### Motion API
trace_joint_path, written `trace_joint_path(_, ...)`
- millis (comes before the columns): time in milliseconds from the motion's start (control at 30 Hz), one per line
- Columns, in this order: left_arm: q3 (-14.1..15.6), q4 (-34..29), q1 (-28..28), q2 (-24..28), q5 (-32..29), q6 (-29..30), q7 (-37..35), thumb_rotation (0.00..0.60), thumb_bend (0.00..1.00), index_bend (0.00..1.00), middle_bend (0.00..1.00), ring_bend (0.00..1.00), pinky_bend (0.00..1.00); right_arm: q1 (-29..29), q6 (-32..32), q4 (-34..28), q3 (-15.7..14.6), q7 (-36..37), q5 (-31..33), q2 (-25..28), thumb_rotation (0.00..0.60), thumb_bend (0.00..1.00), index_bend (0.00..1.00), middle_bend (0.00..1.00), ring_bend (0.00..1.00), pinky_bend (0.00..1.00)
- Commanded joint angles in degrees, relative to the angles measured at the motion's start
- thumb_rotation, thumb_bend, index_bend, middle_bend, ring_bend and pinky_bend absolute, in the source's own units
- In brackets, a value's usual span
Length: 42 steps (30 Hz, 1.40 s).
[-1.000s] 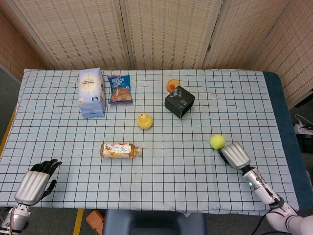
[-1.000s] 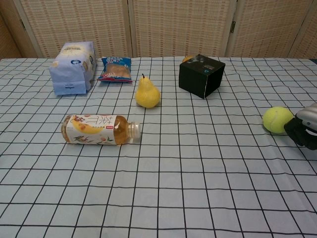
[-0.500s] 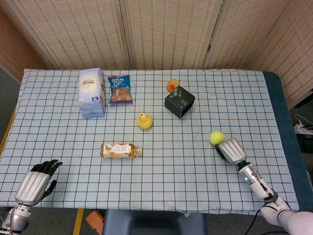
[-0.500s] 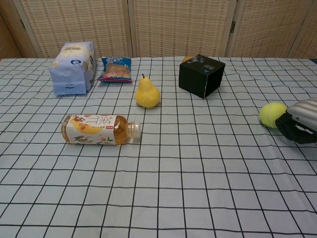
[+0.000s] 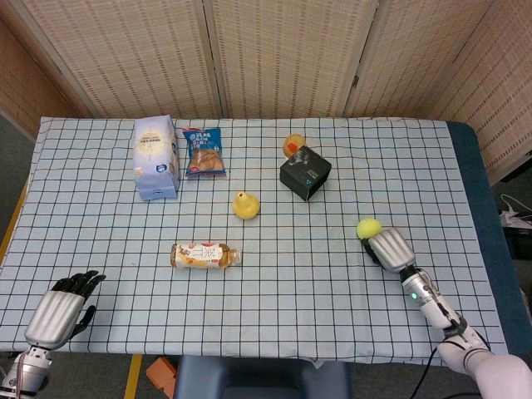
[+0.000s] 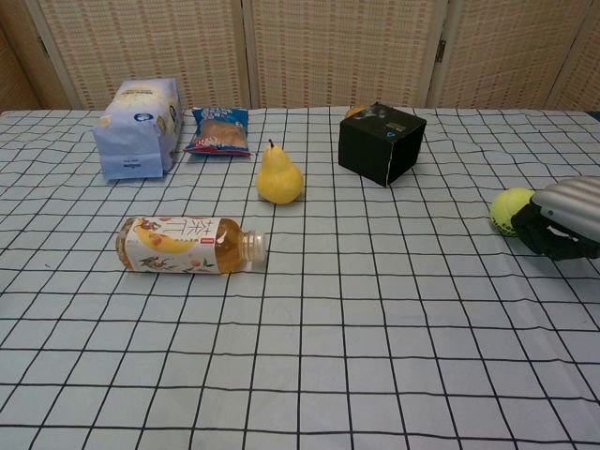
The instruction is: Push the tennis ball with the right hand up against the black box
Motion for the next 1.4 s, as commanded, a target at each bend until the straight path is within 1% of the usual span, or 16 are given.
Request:
trace_joint_path(33, 0.06, 0.0, -0.02, -0.03, 0.1, -0.03, 0.04, 0.6, 0.47, 0.21, 0.18, 0.2, 0.3, 0.54, -0.49, 0.33, -0.32, 1.18, -0.09, 0.26, 0.6, 0.89, 1.0, 0.91, 0.92, 0.83)
trace_joint_path(300, 0.05, -0.02, 0.02, -0.08, 0.1, 0.03, 0.17, 0.6, 0.47, 0.21, 0.18, 0.2, 0.3, 1.62, -1.98, 0.13, -0.62, 2.63, 0.13, 0.9, 0.6, 0.89, 1.0, 0.91, 0.92, 0.83)
trace_joint_path(433, 0.05, 0.0, 0.0, -0.09, 0.04, -0.07, 0.16, 0.6, 0.47, 0.21, 0.18, 0.21, 0.3, 2.46, -4.16, -0.7, -1.28, 2.75, -0.02, 1.97, 0.6, 0.89, 1.0, 0.91, 0.92, 0.83)
trace_joint_path(933, -0.03, 0.13, -0.14, -0.33, -0.23, -0.45, 0.51, 0.6, 0.47, 0.21, 0.18, 0.21, 0.3, 6.67, -10.17, -3.39, -2.68, -2.03, -0.91, 3.91, 0.6, 0.89, 1.0, 0.91, 0.92, 0.83)
trace_joint_path(1167, -0.2, 0.28, -0.28, -0.49, -0.71, -0.8, 0.6, 0.6, 0.47, 0.21, 0.18, 0.21, 0.3, 8.61, -12.21, -3.96, -2.34, -3.76, -0.58, 3.84, 0.6, 0.89, 1.0, 0.91, 0.92, 0.83)
trace_joint_path(1400, -0.37, 0.43, -0.4, -0.54, -1.23, -1.14, 0.51, 0.6, 0.47, 0.21, 0.18, 0.21, 0.3, 9.65, -12.78, -3.76, -1.61, -5.08, 0.15, 3.18, 0.6, 0.89, 1.0, 0.91, 0.92, 0.83)
